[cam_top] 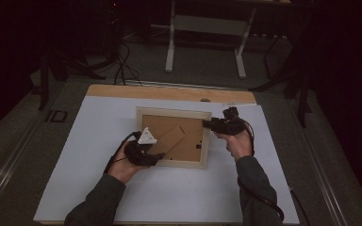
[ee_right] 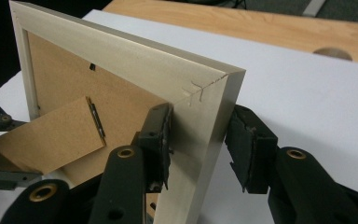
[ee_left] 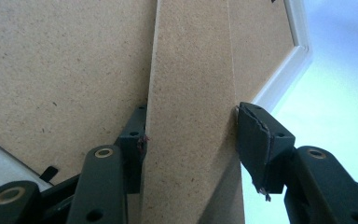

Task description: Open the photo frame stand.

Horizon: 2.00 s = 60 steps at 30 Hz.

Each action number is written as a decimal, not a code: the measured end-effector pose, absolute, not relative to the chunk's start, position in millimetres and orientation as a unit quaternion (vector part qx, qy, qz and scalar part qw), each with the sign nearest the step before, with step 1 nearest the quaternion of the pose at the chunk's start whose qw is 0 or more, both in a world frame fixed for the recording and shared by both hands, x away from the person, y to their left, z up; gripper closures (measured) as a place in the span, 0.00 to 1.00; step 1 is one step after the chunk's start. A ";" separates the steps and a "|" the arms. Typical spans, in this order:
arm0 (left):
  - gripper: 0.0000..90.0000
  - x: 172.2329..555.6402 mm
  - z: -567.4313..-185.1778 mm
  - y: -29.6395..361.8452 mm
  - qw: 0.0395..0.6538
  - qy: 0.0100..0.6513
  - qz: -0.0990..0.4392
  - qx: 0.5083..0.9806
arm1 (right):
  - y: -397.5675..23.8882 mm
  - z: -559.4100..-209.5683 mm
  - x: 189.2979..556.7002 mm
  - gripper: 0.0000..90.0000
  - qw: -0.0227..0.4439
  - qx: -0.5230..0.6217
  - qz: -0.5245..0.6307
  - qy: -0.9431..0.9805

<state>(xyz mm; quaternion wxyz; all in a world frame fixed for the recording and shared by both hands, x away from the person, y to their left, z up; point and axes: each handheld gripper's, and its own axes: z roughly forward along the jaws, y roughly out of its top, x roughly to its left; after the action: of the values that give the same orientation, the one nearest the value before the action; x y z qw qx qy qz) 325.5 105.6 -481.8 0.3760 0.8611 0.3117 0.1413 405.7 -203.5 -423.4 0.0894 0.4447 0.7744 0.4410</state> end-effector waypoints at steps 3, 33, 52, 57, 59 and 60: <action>0.57 327.0 -482.2 104.8 0.372 0.317 0.144 0.860 | -203.5 -420.6 402.9 0.67 0.098 0.436 0.449 0.773; 0.67 336.2 -479.7 96.2 0.363 0.331 0.163 0.855 | -201.2 -403.4 387.7 0.69 0.152 0.398 0.458 0.780; 0.71 342.5 -478.8 95.1 0.370 0.352 0.168 0.843 | -201.5 -400.9 382.3 0.69 0.164 0.385 0.458 0.785; 0.72 343.5 -479.1 94.7 0.369 0.357 0.171 0.841 | -201.5 -401.2 381.0 0.69 0.165 0.381 0.461 0.785; 0.72 343.4 -478.9 94.2 0.367 0.357 0.173 0.842 | -201.5 -401.4 380.8 0.69 0.166 0.380 0.462 0.784; 0.72 343.3 -478.8 93.8 0.366 0.357 0.174 0.841 | -201.6 -401.4 380.8 0.69 0.166 0.380 0.462 0.784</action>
<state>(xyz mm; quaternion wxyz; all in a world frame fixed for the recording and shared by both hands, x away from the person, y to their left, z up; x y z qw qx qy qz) 343.3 93.8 -478.8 0.3661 0.8415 0.3571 0.1744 380.8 -201.6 -401.4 0.1657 0.3797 0.7844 0.4617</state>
